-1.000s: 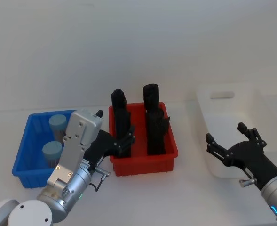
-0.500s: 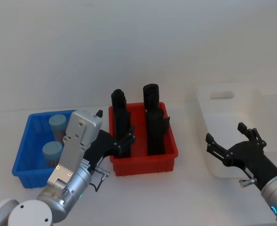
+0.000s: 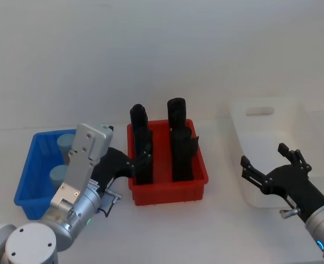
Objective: Pick the cotton swabs from the blue box and place them into the white box.
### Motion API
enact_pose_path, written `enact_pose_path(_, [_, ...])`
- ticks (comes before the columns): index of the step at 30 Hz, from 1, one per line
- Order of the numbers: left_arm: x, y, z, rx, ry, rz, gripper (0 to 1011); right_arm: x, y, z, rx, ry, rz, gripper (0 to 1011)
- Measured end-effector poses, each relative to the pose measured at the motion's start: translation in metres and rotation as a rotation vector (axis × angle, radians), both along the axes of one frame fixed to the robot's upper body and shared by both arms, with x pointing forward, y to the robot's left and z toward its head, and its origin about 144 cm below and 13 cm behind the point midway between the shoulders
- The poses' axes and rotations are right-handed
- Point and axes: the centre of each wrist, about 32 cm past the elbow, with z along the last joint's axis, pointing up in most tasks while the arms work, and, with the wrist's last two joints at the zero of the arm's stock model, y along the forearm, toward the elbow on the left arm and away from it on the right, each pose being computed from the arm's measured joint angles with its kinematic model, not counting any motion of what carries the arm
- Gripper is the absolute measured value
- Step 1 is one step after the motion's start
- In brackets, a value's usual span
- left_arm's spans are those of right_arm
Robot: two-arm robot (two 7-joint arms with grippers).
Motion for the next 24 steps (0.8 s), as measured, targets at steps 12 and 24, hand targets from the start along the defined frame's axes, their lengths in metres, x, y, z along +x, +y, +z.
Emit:
enact_pose_path(12, [0.017,0.016,-0.001,-0.009,0.067,0.065,1004,0.0,0.0,0.0,0.0,0.0,0.0,1002])
enact_pose_path(24, [0.033,0.038,-0.008,-0.029,0.142,0.158,1004,0.0,0.0,0.0,0.0,0.0,0.0,1002])
